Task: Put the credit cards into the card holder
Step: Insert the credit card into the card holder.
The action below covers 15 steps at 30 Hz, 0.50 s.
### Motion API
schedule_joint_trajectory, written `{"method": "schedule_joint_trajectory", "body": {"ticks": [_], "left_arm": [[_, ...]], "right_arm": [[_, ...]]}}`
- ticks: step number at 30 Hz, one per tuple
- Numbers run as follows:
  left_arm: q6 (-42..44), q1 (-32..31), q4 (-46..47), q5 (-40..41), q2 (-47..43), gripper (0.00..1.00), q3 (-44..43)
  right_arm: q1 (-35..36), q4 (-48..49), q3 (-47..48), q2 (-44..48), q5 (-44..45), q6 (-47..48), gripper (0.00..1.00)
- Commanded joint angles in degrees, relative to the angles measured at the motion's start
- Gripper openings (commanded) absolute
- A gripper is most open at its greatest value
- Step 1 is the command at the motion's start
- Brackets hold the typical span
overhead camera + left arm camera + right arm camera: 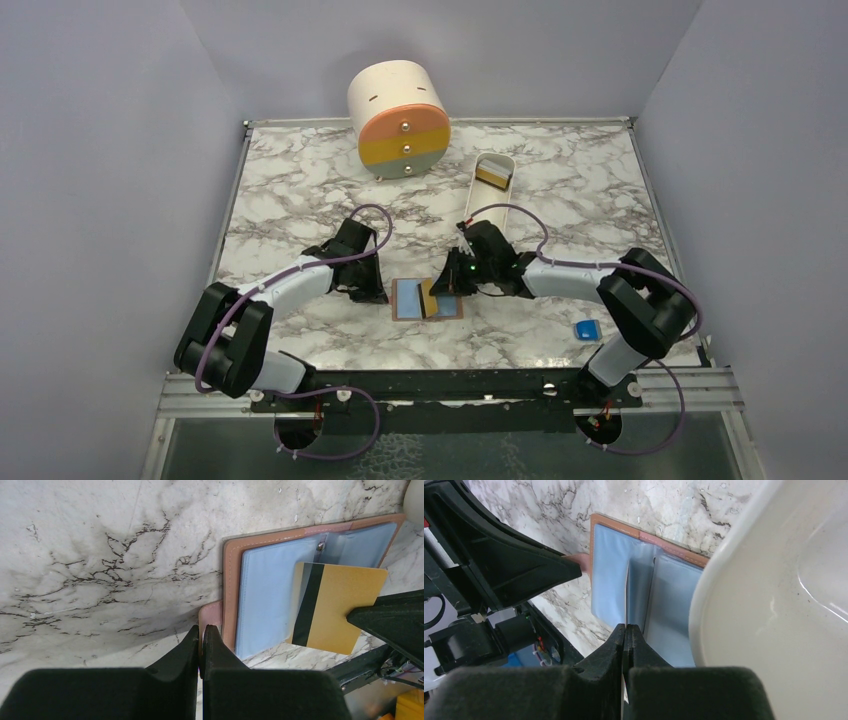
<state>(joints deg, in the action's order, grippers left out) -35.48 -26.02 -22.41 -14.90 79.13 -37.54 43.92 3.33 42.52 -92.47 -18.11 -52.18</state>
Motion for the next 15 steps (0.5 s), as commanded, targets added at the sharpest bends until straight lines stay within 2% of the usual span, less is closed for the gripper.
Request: {"method": "schedule_joint_trajectory", "body": {"ticks": [1, 6, 15], "left_arm": [[-0.2, -0.3, -0.4, -0.8, 0.0, 0.00, 0.2], [-0.6, -0.3, -0.4, -1.6, -0.3, 0.00, 0.4], [-2.1, -0.3, 1.2, -3.5, -0.7, 0.00, 2.0]], "right_arm": [[-0.2, -1.1, 0.3, -2.3, 2.1, 0.7, 0.01], [-0.2, -0.2, -0.4, -2.4, 4.9, 0.6, 0.01], [-0.2, 2.4, -1.8, -2.8, 4.9, -0.8, 0.01]]}}
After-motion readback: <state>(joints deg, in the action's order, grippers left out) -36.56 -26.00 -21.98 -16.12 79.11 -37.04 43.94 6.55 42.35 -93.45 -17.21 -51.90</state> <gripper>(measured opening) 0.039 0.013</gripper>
